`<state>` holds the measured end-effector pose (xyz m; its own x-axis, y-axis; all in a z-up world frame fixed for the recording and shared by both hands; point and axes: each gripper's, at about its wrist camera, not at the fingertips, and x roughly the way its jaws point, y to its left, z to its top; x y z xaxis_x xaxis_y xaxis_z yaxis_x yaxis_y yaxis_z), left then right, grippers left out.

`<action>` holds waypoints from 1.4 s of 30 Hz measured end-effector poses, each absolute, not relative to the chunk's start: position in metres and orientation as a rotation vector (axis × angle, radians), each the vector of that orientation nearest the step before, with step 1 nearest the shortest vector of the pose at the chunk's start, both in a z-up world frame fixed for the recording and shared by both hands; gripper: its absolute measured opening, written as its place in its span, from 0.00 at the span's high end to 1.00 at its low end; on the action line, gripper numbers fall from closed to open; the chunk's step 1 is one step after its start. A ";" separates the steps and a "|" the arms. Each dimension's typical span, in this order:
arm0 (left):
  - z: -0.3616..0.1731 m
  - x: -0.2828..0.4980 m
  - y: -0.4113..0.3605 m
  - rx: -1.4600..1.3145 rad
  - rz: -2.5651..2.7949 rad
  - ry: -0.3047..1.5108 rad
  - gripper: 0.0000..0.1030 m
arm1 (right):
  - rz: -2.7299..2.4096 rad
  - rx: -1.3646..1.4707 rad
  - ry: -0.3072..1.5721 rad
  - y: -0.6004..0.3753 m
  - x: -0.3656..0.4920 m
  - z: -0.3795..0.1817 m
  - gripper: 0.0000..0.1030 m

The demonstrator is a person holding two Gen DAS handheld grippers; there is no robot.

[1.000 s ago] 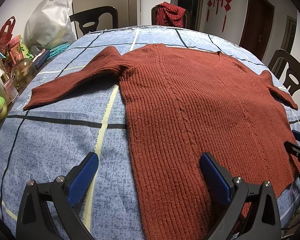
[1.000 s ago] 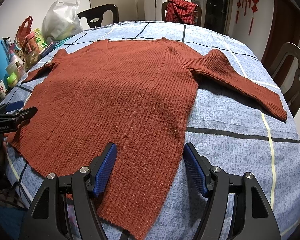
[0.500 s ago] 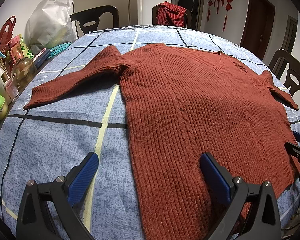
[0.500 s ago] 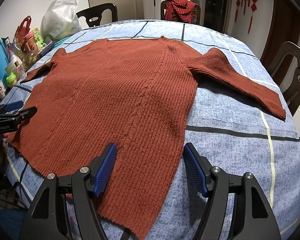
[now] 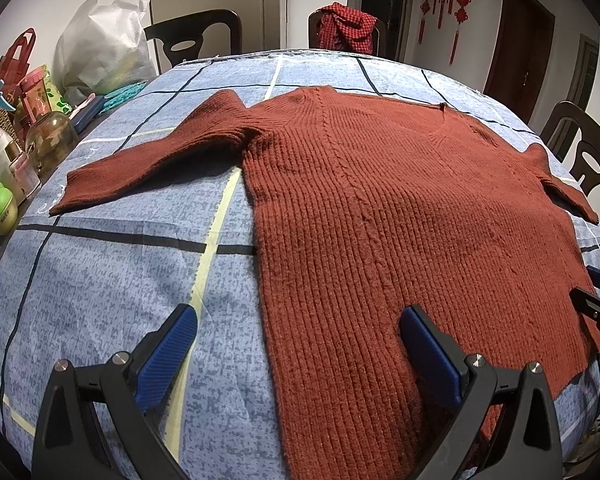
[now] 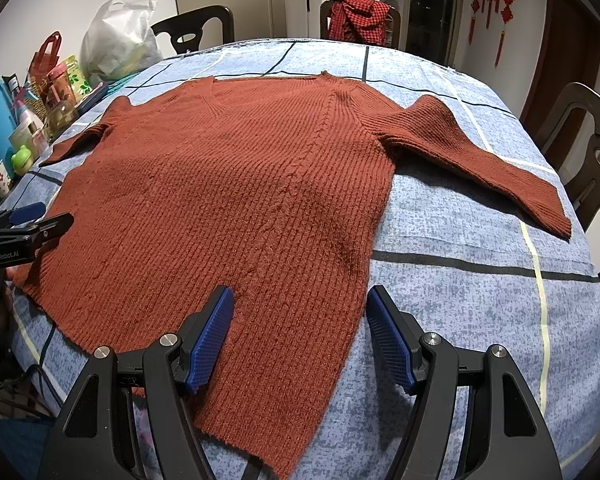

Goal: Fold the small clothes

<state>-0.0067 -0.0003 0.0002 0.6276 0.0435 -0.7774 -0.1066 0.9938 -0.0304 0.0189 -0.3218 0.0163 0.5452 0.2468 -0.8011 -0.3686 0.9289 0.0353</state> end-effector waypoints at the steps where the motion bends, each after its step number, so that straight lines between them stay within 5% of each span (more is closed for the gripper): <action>1: 0.000 -0.007 0.000 -0.076 0.086 0.888 0.00 | 0.366 -0.143 0.925 -0.322 0.019 0.016 0.33; 42: 0.002 -0.006 -0.001 -0.079 0.095 0.894 0.00 | 0.363 -0.139 0.939 -0.321 0.021 0.017 0.33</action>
